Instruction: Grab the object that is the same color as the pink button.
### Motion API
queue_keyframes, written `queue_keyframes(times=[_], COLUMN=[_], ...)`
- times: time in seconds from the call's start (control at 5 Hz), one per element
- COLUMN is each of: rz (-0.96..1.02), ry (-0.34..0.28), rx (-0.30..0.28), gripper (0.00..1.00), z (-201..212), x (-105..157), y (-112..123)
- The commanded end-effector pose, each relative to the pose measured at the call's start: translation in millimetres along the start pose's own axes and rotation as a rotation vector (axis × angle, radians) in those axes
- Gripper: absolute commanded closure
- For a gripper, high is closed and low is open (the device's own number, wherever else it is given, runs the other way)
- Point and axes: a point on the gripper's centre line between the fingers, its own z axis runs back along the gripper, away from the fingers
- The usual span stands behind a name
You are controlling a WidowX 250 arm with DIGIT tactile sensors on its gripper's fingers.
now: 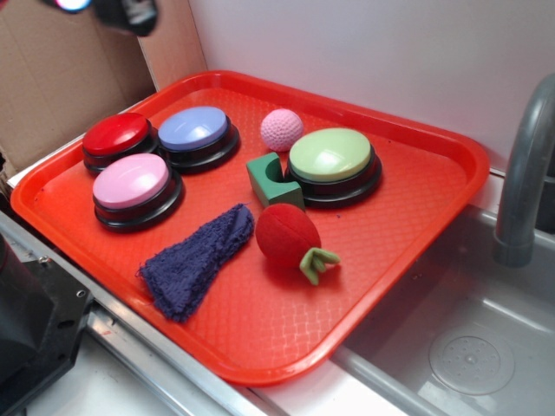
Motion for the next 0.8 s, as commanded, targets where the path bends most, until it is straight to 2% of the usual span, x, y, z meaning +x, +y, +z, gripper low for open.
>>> queue_keyframes(times=[0.0, 0.2, 0.4, 0.6], rz=[-0.114, -0.199, -0.231, -0.242], ry=[-0.106, -0.104, -0.142, -0.142], rx=[0.066, 0.053, -0.009, -0.036], gripper=[0.00, 0.00, 0.00, 0.00], z=[-41.3, -70.3, -97.7, -117.4], x=[78.1, 102.9, 118.0, 125.9], y=[19.1, 25.7, 37.7, 41.5])
